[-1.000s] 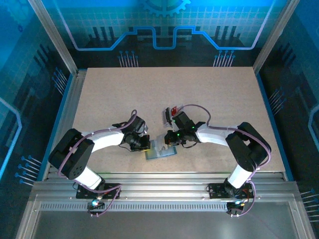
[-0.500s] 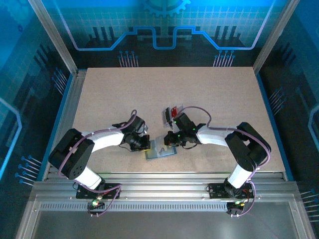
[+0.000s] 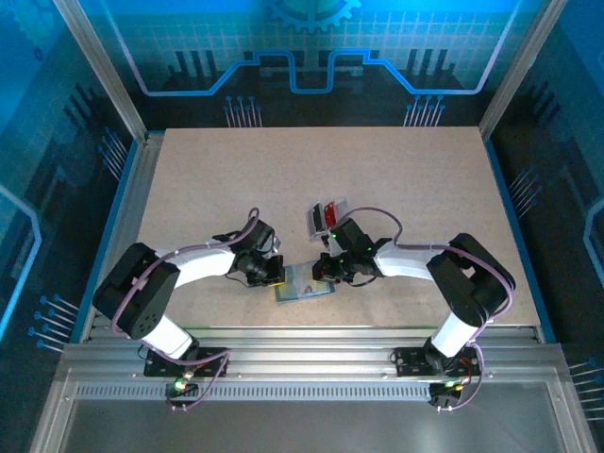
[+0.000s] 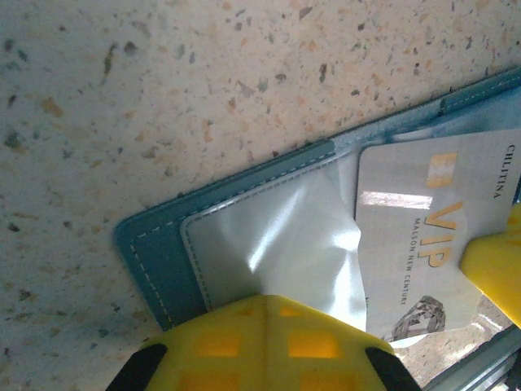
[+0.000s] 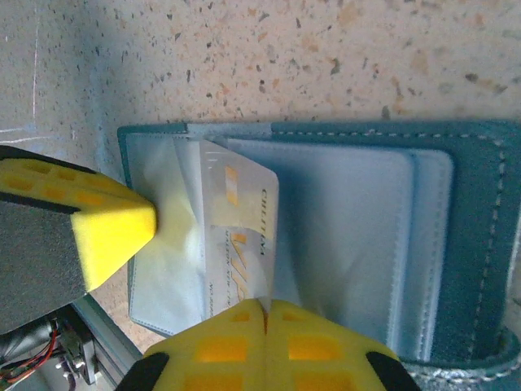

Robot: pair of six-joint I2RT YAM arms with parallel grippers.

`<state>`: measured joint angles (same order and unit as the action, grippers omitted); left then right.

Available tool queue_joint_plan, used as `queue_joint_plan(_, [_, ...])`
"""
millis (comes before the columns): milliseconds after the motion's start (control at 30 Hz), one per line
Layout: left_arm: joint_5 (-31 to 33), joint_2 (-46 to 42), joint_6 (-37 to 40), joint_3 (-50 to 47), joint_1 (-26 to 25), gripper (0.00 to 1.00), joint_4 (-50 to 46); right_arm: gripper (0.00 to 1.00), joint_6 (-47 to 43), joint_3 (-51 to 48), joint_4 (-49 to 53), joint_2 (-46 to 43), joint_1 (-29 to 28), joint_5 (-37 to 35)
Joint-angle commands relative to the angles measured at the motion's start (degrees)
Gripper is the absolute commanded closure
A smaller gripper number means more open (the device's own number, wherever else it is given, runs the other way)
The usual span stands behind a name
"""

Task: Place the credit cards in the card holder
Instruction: Insert the credit card into the card slot.

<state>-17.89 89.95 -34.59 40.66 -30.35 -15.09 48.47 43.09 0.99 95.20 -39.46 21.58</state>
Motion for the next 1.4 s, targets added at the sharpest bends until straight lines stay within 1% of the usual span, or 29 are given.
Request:
queue_joint_plan(0, [4.42,3.83,0.04,-2.59,0.08,0.98,-2.71,1.00,0.46,-1.77,4.29,-0.28,-0.52,-0.05])
queue_joint_plan(100, [4.29,3.83,0.04,-2.77,0.16,0.98,-2.50,1.00,-0.74,-1.50,5.08,-0.22,-0.53,0.33])
queue_joint_plan(667, [4.44,3.30,0.75,-3.57,0.03,0.98,-2.35,1.00,-7.23,6.80,11.36,5.71,0.77,3.63])
queue_joint_plan(767, [4.44,3.21,0.88,-3.59,0.17,0.98,-2.35,1.00,-8.22,6.96,11.82,6.63,1.16,4.84])
queue_joint_plan(800, [4.41,3.21,0.92,-3.58,0.13,0.98,-2.38,1.00,-8.51,8.80,12.04,6.99,1.21,5.17])
queue_joint_plan(967, [4.28,3.30,1.19,-3.61,0.10,0.98,-2.31,1.00,-9.65,10.38,12.26,8.50,1.33,6.41])
queue_joint_plan(1167, [3.71,2.62,0.85,-3.06,0.11,0.97,-2.53,1.00,-9.80,11.51,12.37,9.74,1.16,6.94])
queue_joint_plan(1367, [1.53,1.29,0.10,-2.18,0.14,0.94,-2.56,1.00,-8.59,9.40,11.00,9.32,-0.02,6.00])
